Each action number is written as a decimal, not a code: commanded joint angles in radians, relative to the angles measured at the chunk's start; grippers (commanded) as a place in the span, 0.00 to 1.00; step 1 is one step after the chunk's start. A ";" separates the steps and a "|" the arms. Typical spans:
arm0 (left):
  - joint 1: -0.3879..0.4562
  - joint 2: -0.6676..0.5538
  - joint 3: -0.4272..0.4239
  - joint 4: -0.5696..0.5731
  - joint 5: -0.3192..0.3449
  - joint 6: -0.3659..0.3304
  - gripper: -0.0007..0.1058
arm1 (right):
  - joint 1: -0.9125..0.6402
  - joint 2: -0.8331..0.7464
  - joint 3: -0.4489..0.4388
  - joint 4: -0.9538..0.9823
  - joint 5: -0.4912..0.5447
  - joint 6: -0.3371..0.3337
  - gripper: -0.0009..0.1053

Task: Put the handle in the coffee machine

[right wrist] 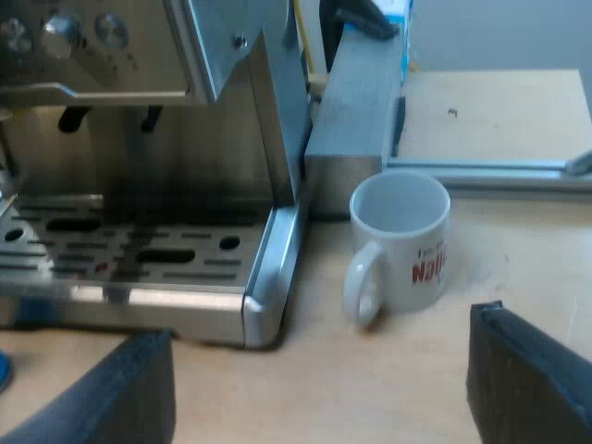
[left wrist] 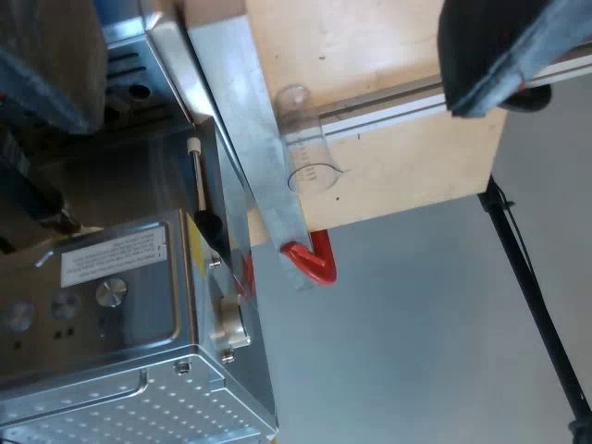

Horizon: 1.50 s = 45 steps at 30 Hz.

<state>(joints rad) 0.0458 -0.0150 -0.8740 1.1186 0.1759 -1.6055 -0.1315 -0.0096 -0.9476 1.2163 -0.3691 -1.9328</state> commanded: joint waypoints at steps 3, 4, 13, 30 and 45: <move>0.001 -0.138 0.082 -0.031 -0.006 -0.054 0.71 | -0.005 -0.046 0.052 -0.107 -0.011 -0.008 0.64; 0.001 -0.138 0.098 -0.035 -0.006 -0.054 0.71 | -0.005 -0.046 0.059 -0.115 -0.011 -0.008 0.64; 0.001 -0.136 0.229 -0.097 -0.008 -0.054 0.71 | -0.005 -0.044 0.182 -0.144 -0.011 0.071 0.64; 0.001 -0.135 0.348 -0.082 -0.008 -0.054 0.71 | -0.005 -0.042 0.392 -0.142 -0.011 0.079 0.64; 0.001 -0.135 0.347 -0.078 -0.008 -0.054 0.71 | -0.005 -0.042 0.405 -0.150 -0.011 0.083 0.64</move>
<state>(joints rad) 0.0458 -0.0132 -0.5246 1.0455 0.1732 -1.6465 -0.1315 -0.0059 -0.5350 1.0707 -0.3706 -1.8452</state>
